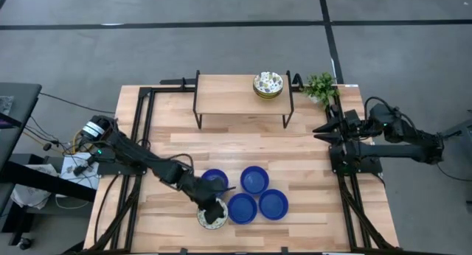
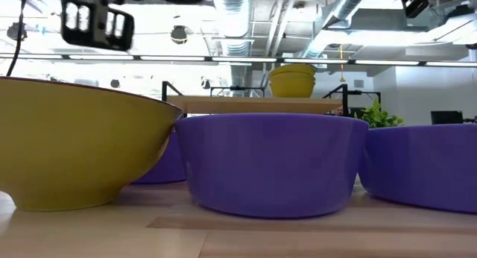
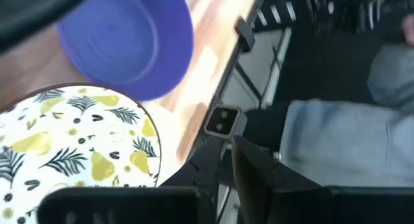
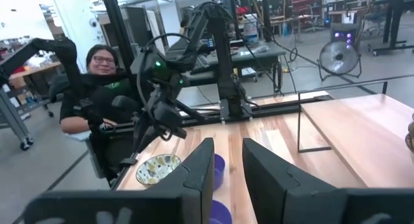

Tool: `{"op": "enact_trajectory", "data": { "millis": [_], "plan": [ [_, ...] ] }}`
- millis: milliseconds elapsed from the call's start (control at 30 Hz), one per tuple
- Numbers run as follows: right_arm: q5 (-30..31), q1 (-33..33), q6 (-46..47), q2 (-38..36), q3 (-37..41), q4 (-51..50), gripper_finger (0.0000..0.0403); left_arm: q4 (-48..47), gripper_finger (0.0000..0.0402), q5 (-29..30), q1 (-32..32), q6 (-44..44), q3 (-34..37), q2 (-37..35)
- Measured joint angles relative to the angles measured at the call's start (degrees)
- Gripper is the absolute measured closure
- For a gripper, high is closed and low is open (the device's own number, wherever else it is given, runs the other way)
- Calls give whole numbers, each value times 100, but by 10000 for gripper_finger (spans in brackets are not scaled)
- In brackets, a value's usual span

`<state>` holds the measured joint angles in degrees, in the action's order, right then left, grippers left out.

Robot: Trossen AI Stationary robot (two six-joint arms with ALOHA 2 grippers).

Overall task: Pick & Place Mini bowls
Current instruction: Stack the yellow bowl on top of the yellow bowl on the shelf

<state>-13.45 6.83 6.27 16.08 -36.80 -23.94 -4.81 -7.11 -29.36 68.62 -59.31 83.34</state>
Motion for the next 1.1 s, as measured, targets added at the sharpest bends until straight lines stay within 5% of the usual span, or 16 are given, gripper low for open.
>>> {"op": "enact_trajectory", "data": {
  "millis": [1100],
  "plan": [
    [-26,-2,-20,0,-2,-133,333,244,353,755,117,325,0,-7]
  ]
}}
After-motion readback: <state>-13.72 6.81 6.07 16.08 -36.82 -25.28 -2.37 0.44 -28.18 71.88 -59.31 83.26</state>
